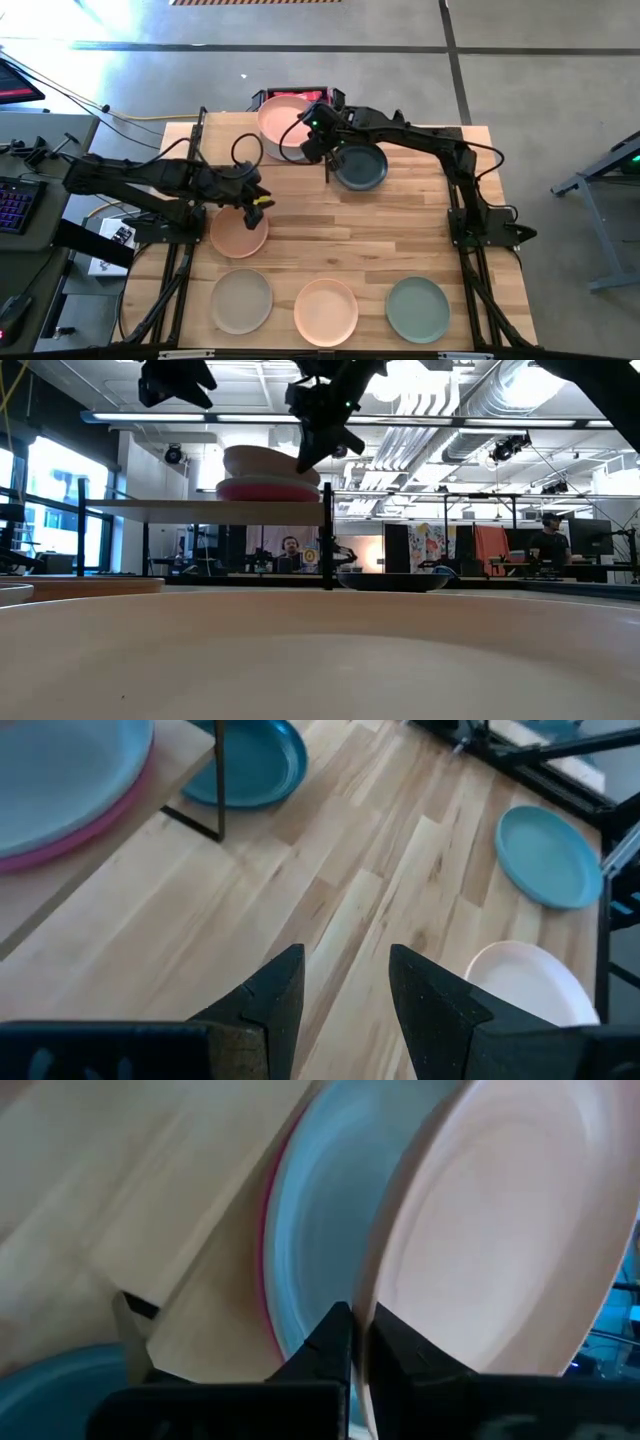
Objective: Place and stack plates onto a shelf
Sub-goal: Stack the top light orange plate on top of the gray plate on the shelf
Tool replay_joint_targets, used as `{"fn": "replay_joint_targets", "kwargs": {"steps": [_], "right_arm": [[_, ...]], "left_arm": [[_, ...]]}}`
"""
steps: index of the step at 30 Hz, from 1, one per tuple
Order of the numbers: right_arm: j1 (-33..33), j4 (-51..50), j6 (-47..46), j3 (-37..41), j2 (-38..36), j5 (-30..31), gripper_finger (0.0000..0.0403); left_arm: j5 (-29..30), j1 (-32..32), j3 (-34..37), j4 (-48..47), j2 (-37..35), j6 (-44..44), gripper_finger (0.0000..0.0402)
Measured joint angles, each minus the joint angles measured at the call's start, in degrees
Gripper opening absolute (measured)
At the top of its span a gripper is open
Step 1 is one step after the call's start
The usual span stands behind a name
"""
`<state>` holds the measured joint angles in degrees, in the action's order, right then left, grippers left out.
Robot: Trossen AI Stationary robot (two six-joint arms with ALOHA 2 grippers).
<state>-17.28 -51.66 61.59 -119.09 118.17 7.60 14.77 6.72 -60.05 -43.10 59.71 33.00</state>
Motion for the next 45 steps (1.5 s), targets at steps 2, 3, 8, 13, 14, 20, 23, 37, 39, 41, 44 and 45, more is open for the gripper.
{"fn": "replay_joint_targets", "kwargs": {"steps": [2, 3, 8, 13, 14, 20, 23, 37, 39, 41, 44, 45], "right_arm": [[0.2, 0.1, 0.5, 0.0, 0.2, 0.6, 0.0], [0.2, 0.1, 0.7, 0.0, 0.3, 0.6, 0.0], [0.3, 0.2, 1.5, 0.0, 0.4, 0.8, 0.0], [0.3, 0.3, 1.6, 0.0, 0.5, 0.9, 0.0], [0.3, 0.3, 1.9, 0.0, 0.7, 0.9, 0.0], [0.3, -1.0, 1.7, 0.0, 2.2, 1.0, 0.0], [0.4, -0.9, 1.7, 0.0, 2.4, 1.7, 0.0], [0.6, -0.5, 1.6, 0.0, 2.4, 7.5, 0.0019], [0.6, -0.9, 1.9, 0.0, 2.4, 7.6, 0.0034], [0.6, -1.3, 2.0, 0.0, 2.4, 6.7, 0.0048], [0.6, -1.2, 1.5, 0.0, 2.4, 2.8, 0.0061], [0.7, -1.2, 1.5, 0.0, 2.4, 1.9, 0.0063]], "left_arm": [[-0.7, 0.0, 0.0, 0.2, 0.6, 0.4, 0.0136], [-0.9, 0.0, 0.0, 0.2, 0.8, 0.8, 0.0136], [-2.0, 0.0, 0.0, 0.0, 1.2, 1.1, 0.0136], [-2.0, 0.0, 0.0, 0.1, 1.2, 1.5, 0.0136], [-2.1, 0.0, 0.0, 0.1, 1.2, 1.5, 0.0136], [-2.2, 0.0, 0.0, 0.1, 1.2, 2.9, 0.0136], [-2.2, 0.0, 0.0, 0.1, 1.2, 3.0, 0.0136], [-2.2, 0.0, 0.0, 0.0, 1.1, 2.9, 0.0136], [-2.2, 0.0, 0.0, 0.0, 1.1, 2.8, 0.0136], [-2.2, 0.0, 0.0, 0.0, 1.1, 2.8, 0.0136], [-2.2, 0.0, 0.0, 0.0, 1.1, 2.7, 0.0136], [-2.2, 0.0, 0.0, 0.0, 1.1, 2.3, 0.0136]]}}
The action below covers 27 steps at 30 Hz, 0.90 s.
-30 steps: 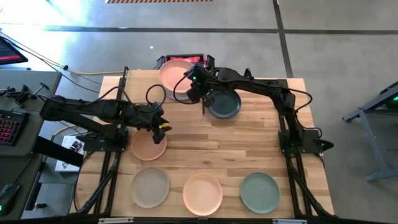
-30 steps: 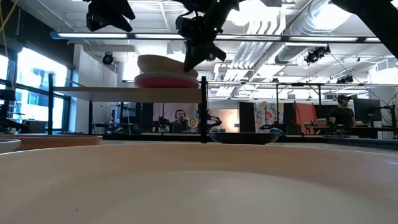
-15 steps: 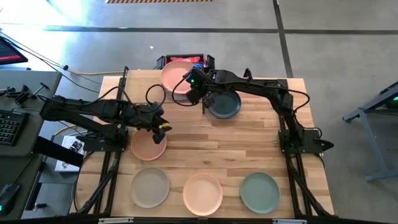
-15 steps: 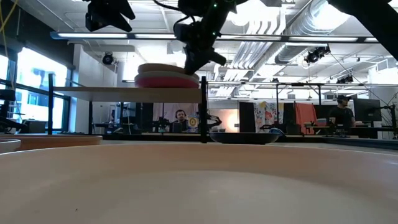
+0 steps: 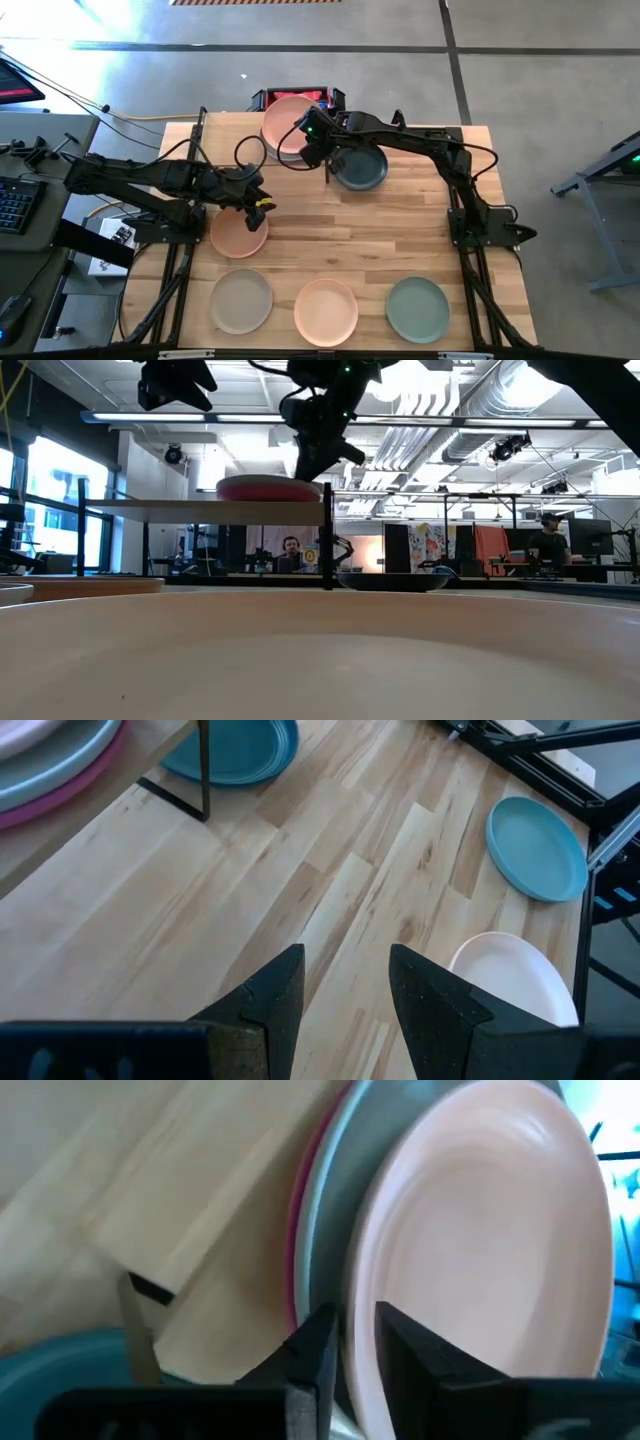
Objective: Place and stack plates onto a shelf
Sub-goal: Stack the top light orange plate on top of the gray plate on the shelf
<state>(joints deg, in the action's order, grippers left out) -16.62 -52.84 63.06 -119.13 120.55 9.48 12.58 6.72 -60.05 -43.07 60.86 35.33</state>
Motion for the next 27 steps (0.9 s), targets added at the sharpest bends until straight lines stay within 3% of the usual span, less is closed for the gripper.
{"fn": "replay_joint_targets", "kwargs": {"steps": [21, 27], "right_arm": [[1.6, 0.0, -1.3, 0.0, 0.0, 1.0, 0.0012], [2.8, 0.3, -1.1, 0.0, 0.0, 5.3, 0.0005]], "left_arm": [[0.0, 0.0, 0.0, 0.0, 0.0, -1.5, 0.0136], [0.0, 0.0, 0.0, 0.0, 0.0, -1.5, 0.0136]]}}
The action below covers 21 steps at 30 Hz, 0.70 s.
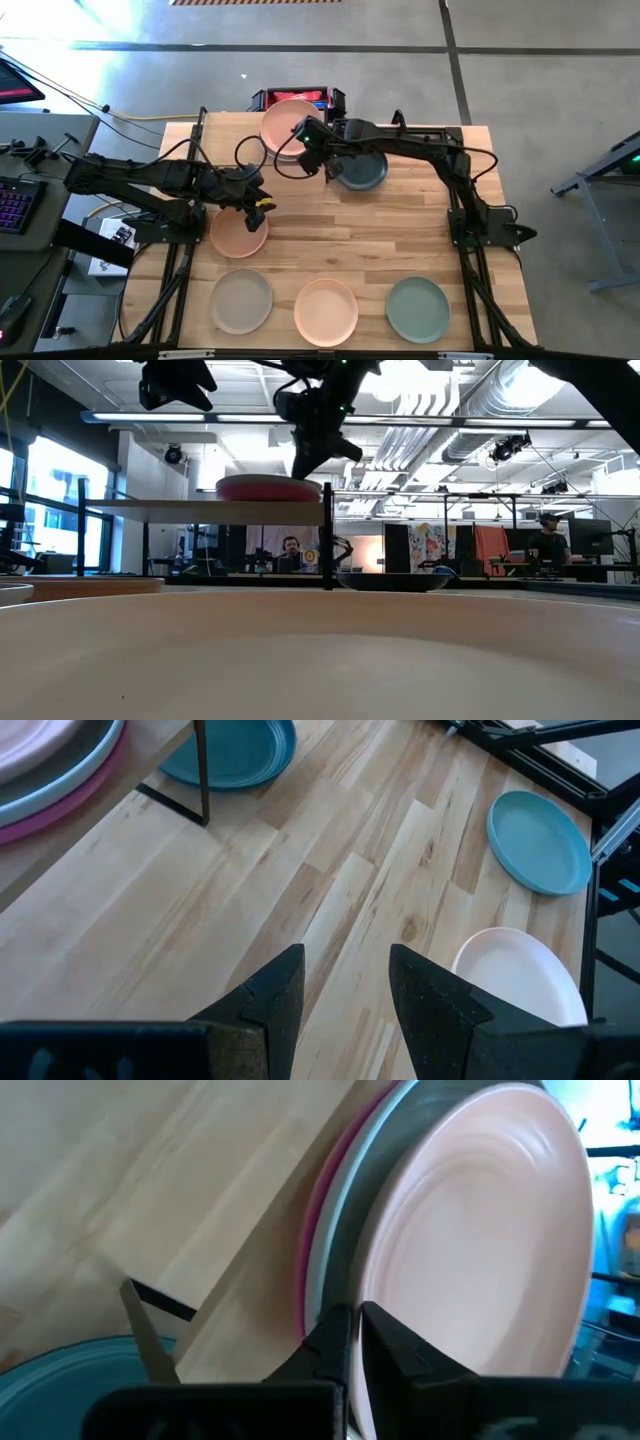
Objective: Place and stack plates onto a shelf
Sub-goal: Stack the top light orange plate on top of the gray plate on the shelf
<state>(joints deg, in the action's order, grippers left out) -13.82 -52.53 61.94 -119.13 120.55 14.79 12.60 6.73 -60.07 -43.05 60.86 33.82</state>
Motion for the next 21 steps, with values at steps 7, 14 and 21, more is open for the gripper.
{"fn": "replay_joint_targets", "kwargs": {"steps": [7, 14, 21], "right_arm": [[0.4, -1.0, -0.1, 0.0, 0.0, -0.4, 0.0005], [0.4, -1.6, -2.9, 0.0, 0.0, -1.3, 0.0005], [0.4, -1.6, -4.6, 0.0, 0.0, -1.3, 0.0005]], "left_arm": [[0.2, 0.0, 0.0, 0.0, 0.0, 0.0, 0.0136], [0.2, 0.0, 0.0, 0.0, 0.0, 0.0, 0.0136], [0.3, 0.0, 0.0, 0.0, 0.0, 0.0, 0.0136]]}}
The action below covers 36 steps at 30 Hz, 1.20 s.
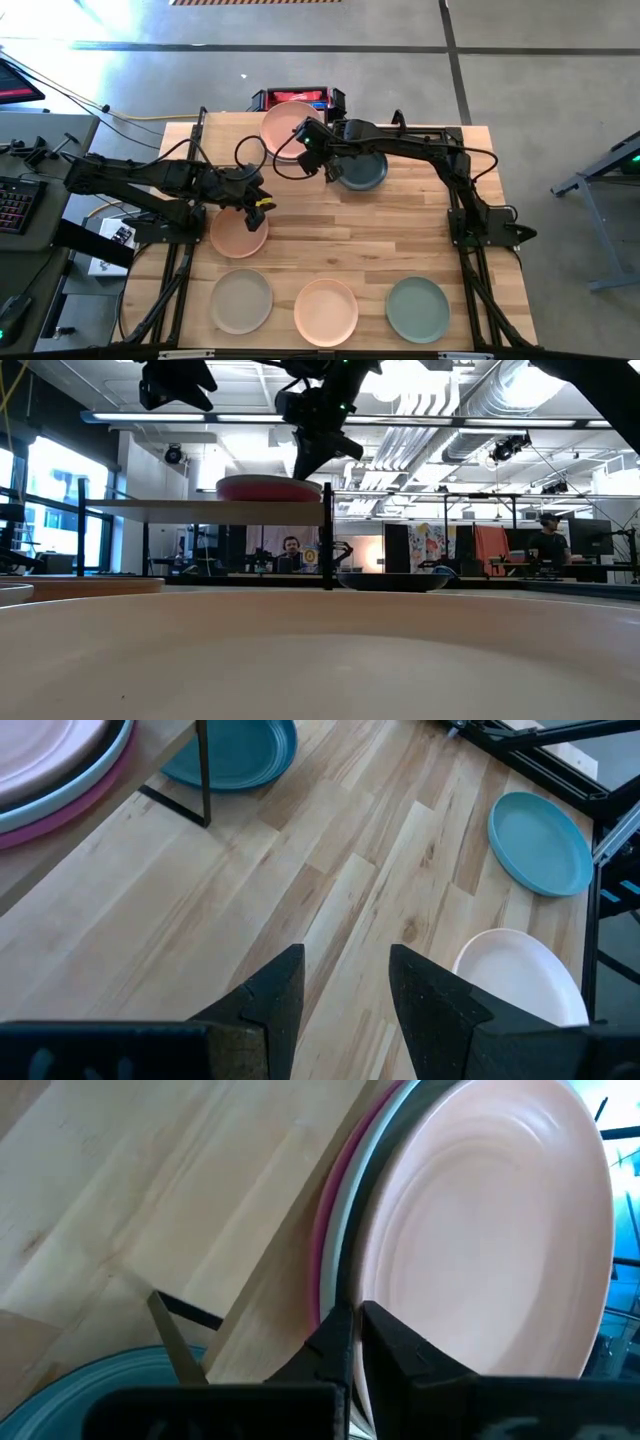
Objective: Place and stack plates onto a shelf
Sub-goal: Stack the top light orange plate on top of the gray plate on the shelf, then stack the black plate on top of the light orange plate on the shelf
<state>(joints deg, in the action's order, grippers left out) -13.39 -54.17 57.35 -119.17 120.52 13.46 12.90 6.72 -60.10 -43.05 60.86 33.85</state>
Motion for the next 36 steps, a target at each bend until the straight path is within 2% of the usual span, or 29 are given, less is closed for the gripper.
{"fn": "replay_joint_targets", "kwargs": {"steps": [17, 24, 31, 36], "right_arm": [[0.3, -0.4, -0.5, -0.1, -1.3, 0.3, 0.0005], [2.3, -0.3, -1.1, -0.1, -3.9, 5.1, 0.0005], [3.4, -4.8, -10.3, -0.1, -8.7, 7.7, 0.0005], [3.7, -15.7, -19.5, -0.1, -12.6, 5.1, 0.0005]], "left_arm": [[1.4, 0.0, 0.0, 0.0, 0.0, -0.5, 0.0136], [4.2, -0.3, 0.0, -0.3, 0.0, -1.6, 0.0136], [4.1, -1.9, 0.0, -2.4, 0.0, -1.3, 0.0136], [0.7, -1.9, 0.0, -5.9, 0.0, 3.5, 0.0136]]}}
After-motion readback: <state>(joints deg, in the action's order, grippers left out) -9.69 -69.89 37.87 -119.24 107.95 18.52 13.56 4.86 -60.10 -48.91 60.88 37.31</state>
